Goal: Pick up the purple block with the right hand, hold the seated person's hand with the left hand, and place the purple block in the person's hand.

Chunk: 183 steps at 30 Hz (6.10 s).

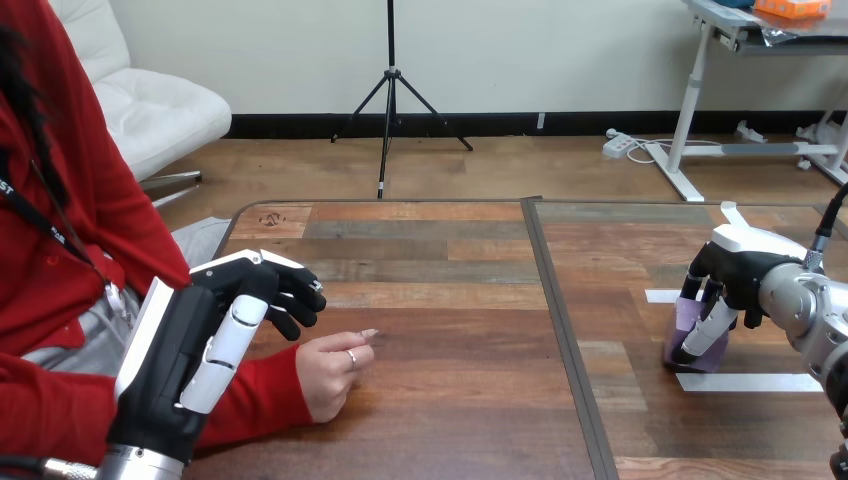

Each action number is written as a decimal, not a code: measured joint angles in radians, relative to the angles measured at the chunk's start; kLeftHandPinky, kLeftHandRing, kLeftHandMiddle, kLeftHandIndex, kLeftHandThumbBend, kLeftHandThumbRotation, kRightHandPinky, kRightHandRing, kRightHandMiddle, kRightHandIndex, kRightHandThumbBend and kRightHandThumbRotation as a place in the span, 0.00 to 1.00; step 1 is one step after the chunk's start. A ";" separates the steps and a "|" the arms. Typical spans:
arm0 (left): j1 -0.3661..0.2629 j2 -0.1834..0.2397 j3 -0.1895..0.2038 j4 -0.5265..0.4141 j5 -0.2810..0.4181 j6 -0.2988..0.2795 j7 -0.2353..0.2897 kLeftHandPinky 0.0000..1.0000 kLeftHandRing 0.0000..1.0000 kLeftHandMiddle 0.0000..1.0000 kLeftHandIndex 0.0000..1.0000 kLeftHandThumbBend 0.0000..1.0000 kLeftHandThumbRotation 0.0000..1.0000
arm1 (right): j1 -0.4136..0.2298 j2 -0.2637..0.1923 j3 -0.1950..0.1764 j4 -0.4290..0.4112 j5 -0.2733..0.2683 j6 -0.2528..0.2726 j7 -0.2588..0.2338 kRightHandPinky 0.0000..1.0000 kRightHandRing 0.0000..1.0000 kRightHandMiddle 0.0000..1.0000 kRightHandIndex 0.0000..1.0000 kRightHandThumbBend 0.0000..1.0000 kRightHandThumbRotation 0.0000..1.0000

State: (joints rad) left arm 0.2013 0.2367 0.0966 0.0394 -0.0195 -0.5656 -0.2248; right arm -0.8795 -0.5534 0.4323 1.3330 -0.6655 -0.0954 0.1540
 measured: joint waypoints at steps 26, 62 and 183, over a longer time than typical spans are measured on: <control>0.003 0.116 0.029 -0.051 0.620 0.090 0.201 0.59 0.67 0.71 0.70 0.96 0.44 | 0.002 0.000 -0.008 0.000 0.008 -0.009 -0.001 0.44 0.51 0.54 0.48 0.78 0.00; -0.026 0.202 -0.099 -0.069 0.856 0.241 0.227 0.68 0.74 0.76 0.76 1.00 0.27 | 0.002 -0.001 -0.011 0.000 0.025 -0.019 -0.001 0.47 0.53 0.55 0.49 0.79 0.00; -0.261 0.272 -0.361 0.100 0.918 0.541 0.161 0.33 0.38 0.42 0.43 0.64 0.00 | 0.002 -0.001 -0.014 0.000 0.039 -0.054 -0.017 0.49 0.56 0.57 0.48 0.78 0.00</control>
State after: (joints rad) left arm -0.0598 0.5085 -0.2647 0.1397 0.8989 -0.0250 -0.0634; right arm -0.8775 -0.5542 0.4178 1.3328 -0.6265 -0.1492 0.1372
